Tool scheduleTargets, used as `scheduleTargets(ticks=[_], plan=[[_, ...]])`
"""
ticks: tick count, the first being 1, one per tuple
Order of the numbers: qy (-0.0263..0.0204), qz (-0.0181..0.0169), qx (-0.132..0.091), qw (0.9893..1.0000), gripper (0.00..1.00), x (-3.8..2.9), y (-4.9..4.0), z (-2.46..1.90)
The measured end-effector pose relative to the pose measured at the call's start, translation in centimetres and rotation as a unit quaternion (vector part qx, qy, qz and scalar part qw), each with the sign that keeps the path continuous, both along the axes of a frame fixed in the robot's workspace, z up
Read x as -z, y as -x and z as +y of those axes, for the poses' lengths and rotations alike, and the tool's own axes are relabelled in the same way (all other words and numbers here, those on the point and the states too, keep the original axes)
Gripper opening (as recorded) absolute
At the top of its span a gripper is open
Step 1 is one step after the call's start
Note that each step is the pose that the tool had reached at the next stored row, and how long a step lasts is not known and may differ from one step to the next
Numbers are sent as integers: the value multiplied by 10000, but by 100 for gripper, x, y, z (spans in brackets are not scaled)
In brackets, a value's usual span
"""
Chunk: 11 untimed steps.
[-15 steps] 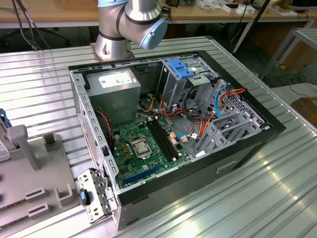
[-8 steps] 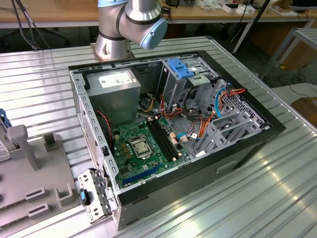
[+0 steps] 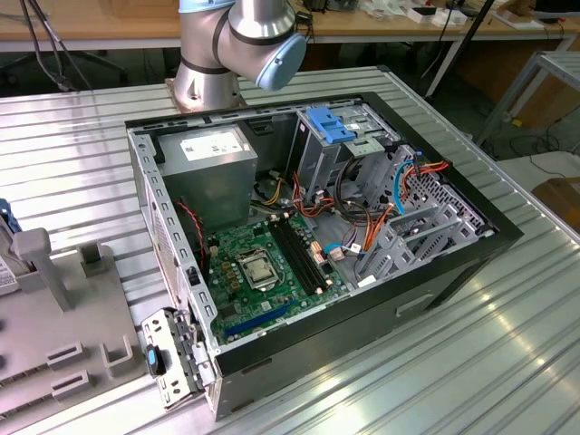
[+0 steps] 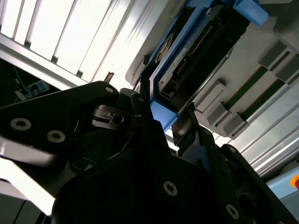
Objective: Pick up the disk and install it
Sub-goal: 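Pick up the disk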
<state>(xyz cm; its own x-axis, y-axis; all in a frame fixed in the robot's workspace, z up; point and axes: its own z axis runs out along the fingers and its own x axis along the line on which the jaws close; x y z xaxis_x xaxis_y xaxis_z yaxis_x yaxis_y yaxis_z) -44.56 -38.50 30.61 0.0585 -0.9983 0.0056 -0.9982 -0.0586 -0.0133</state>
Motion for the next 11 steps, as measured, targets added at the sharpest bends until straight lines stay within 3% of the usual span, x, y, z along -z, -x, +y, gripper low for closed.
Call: scheduleTargets(ticks=[4, 5, 11], plan=[[1, 1, 0, 10000, 44, -1, 0, -1], [0, 1, 0, 10000, 38, -1, 0, -1], [0, 0, 0, 10000, 37, 0, 0, -2]])
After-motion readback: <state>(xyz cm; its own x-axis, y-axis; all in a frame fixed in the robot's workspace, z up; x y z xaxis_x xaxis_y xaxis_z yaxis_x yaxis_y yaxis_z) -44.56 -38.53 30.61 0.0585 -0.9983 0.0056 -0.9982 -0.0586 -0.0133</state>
